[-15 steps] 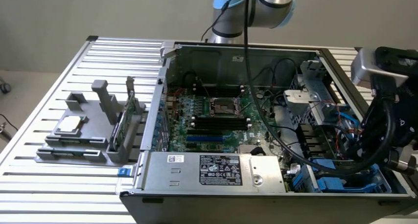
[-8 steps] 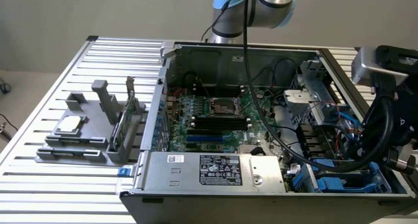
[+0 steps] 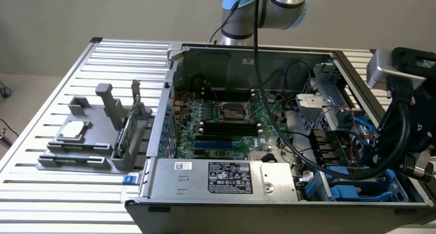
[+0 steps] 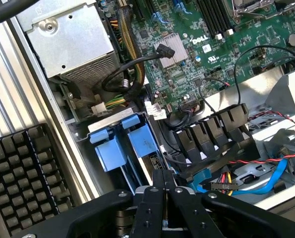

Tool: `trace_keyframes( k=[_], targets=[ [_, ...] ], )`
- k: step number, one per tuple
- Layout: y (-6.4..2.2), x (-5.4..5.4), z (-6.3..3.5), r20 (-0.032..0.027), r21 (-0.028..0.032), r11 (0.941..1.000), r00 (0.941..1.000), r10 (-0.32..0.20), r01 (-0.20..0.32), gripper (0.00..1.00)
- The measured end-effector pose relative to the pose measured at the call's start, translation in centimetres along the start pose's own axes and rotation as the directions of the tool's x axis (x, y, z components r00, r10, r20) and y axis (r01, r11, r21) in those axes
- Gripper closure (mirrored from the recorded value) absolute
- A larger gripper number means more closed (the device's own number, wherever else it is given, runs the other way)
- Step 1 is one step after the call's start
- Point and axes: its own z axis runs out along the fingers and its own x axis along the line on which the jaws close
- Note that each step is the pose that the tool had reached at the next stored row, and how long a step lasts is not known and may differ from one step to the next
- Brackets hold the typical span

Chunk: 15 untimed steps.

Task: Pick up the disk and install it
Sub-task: 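Insert the first disk wire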

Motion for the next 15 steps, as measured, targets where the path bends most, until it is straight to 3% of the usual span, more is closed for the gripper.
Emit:
trace_keyframes(
  k=[3, 8, 12, 15],
  targets=[
    [0.0, 0.0, 0.0, 0.0002, 0.0005, 1.0, 1.0, 0.005, -0.005, 0.89],
    [-0.01, 0.0, 0.04, 0.004, 0.0063, 0.9962, 0.9963, 0.086, -0.086, 0.89],
    [0.0, 0.0, 0.06, 0.0078, 0.0113, 0.9874, 0.9875, 0.157, -0.158, 0.89],
    [-0.01, 0.0, 0.08, 0.0109, 0.015, 0.9771, 0.9772, 0.212, -0.212, 0.89]
  ],
)
